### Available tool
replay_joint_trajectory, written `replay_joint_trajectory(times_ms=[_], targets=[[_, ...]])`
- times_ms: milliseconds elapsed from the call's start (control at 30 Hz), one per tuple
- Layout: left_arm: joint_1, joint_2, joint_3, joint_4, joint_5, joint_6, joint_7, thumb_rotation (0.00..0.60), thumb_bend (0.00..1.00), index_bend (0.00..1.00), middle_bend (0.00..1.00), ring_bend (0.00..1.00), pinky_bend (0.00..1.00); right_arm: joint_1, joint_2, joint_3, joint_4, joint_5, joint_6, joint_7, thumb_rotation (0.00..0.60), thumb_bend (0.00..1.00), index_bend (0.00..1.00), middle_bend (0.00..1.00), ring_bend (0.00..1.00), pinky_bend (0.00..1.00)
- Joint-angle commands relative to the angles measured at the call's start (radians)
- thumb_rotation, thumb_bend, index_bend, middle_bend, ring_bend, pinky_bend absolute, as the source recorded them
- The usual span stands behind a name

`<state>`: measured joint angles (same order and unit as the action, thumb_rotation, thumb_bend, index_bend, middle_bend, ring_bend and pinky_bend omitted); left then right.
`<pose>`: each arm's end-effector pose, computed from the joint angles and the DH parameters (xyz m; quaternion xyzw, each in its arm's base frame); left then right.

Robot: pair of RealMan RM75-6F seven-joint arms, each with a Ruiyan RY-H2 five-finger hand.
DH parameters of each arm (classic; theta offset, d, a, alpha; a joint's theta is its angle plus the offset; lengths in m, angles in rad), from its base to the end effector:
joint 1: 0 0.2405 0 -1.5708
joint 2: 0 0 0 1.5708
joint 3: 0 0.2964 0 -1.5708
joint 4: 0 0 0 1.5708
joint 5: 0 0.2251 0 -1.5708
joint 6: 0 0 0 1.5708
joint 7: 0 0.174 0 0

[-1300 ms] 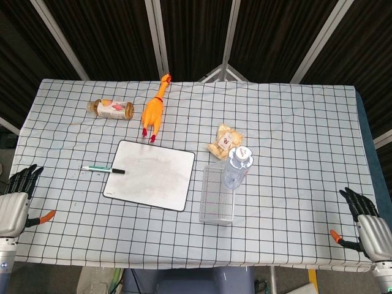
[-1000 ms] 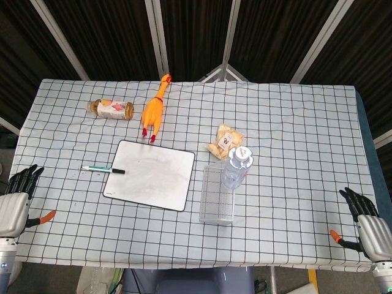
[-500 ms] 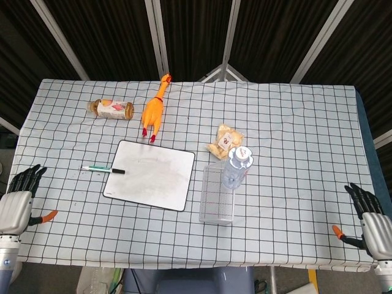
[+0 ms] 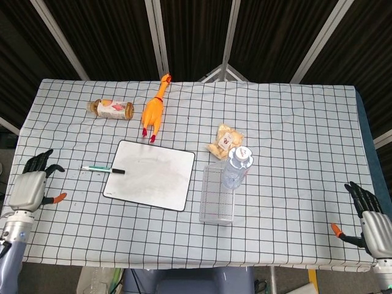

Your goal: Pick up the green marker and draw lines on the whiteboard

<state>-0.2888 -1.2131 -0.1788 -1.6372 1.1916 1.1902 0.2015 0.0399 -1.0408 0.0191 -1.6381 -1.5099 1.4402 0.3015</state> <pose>-0.3334 0.3075 0.1133 -0.6004 -0.4396 -0.3369 0.5768 -0.3667 -0.1917 0.1762 0.5426 -0.4922 0.4246 0.5320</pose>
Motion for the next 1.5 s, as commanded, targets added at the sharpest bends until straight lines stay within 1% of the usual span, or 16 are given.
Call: replay_joint_trajectory(times_ms=[33, 167, 300, 533, 967, 1267, 1333, 1433, 1500], targets=[[-0.090, -0.065, -0.047, 0.092, -0.083, -0.097, 0.069, 0.600, 0.30, 0.39, 0.00, 0.00, 0.00, 0.001, 0.001, 0.002, -0.001, 0.005, -0.003, 0.004, 0.600, 0.27, 0.00, 0.00, 0.00, 0.00], [-0.166, -0.127, -0.063, 0.190, -0.145, -0.175, 0.143, 0.600, 0.33, 0.43, 0.00, 0.00, 0.00, 0.000, 0.004, 0.005, -0.001, 0.016, -0.008, 0.017, 0.600, 0.27, 0.00, 0.00, 0.00, 0.00], [-0.217, -0.180, -0.069, 0.264, -0.190, -0.226, 0.187, 0.600, 0.34, 0.43, 0.00, 0.00, 0.00, 0.000, 0.006, 0.007, -0.001, 0.020, -0.010, 0.027, 0.600, 0.27, 0.00, 0.00, 0.00, 0.00], [-0.286, -0.271, -0.056, 0.379, -0.231, -0.292, 0.244, 0.600, 0.34, 0.44, 0.00, 0.00, 0.00, 0.000, 0.010, 0.007, -0.001, 0.021, -0.012, 0.036, 0.600, 0.27, 0.00, 0.00, 0.00, 0.00], [-0.332, -0.380, -0.043, 0.502, -0.262, -0.327, 0.249, 0.600, 0.37, 0.45, 0.02, 0.00, 0.00, 0.001, 0.015, 0.009, -0.006, 0.023, -0.016, 0.043, 0.600, 0.27, 0.00, 0.00, 0.00, 0.00], [-0.351, -0.418, -0.044, 0.544, -0.262, -0.338, 0.231, 0.600, 0.42, 0.47, 0.02, 0.00, 0.00, 0.000, 0.016, 0.008, -0.007, 0.023, -0.017, 0.046, 0.600, 0.27, 0.00, 0.00, 0.00, 0.00], [-0.353, -0.423, -0.044, 0.548, -0.265, -0.342, 0.226, 0.600, 0.46, 0.49, 0.03, 0.00, 0.00, 0.001, 0.016, 0.009, -0.007, 0.024, -0.017, 0.046, 0.600, 0.27, 0.00, 0.00, 0.00, 0.00], [-0.355, -0.433, -0.047, 0.555, -0.266, -0.340, 0.218, 0.600, 0.54, 0.58, 0.06, 0.00, 0.00, 0.001, 0.016, 0.009, -0.007, 0.025, -0.019, 0.046, 0.600, 0.27, 0.00, 0.00, 0.00, 0.00], [-0.355, -0.438, -0.050, 0.557, -0.264, -0.331, 0.209, 0.600, 0.55, 0.63, 0.09, 0.00, 0.00, 0.001, 0.016, 0.010, -0.007, 0.025, -0.019, 0.047, 0.600, 0.27, 0.00, 0.00, 0.00, 0.00]])
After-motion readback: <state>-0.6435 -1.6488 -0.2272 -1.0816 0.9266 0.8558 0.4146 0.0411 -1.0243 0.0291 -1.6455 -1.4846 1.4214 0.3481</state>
